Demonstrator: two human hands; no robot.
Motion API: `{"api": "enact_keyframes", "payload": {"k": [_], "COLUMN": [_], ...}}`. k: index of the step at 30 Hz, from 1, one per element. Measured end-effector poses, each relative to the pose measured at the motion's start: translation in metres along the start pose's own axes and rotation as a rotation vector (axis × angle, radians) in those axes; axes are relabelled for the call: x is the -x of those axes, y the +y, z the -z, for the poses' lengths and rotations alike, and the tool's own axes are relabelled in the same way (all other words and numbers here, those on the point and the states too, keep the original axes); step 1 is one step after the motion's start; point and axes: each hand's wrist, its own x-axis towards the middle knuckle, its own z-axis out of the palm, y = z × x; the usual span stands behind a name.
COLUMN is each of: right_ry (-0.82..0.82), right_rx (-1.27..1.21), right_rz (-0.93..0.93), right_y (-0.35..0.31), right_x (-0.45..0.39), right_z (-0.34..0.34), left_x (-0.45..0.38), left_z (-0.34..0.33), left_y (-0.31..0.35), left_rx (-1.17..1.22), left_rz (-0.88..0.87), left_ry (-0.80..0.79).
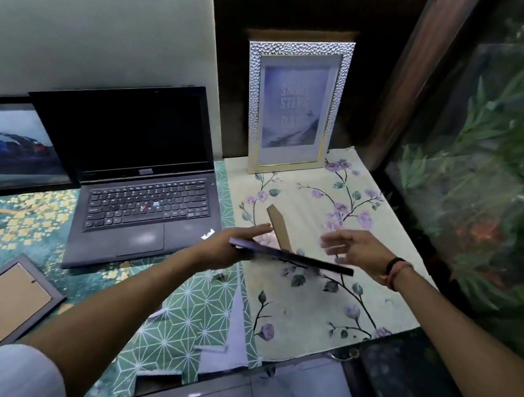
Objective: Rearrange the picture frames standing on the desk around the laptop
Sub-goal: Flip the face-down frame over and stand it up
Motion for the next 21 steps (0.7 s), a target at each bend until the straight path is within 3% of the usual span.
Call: {"api": "enact_keyframes", "payload": {"k": [3,10,14,21], "right_ry": [0.037,0.258,0.34,0.454], "right_rx": [0.223,0.059,-0.008,0.155], "right_rz": [0.061,0.204,0.157,0.192], "right_y": [0.026,0.069,0.077,0.06], "right_x": [0.011,-0.009,-0.022,-0.015], "right_z": [-0.001,-0.025,-0.03,-0.045], "left_x": [-0.012,-0.031,-0.039,-0.037], "left_z": [0.005,-0.001,-0.011,-0.018], "left_y": [0.01,0.015,0.012,-0.003], "left_rx": [0.224,0.496,0.528,0.462], "left_rz": [0.081,0.15,0.169,0.144], "left_ry": [-0.024,0.213,0.308,0.25]}}
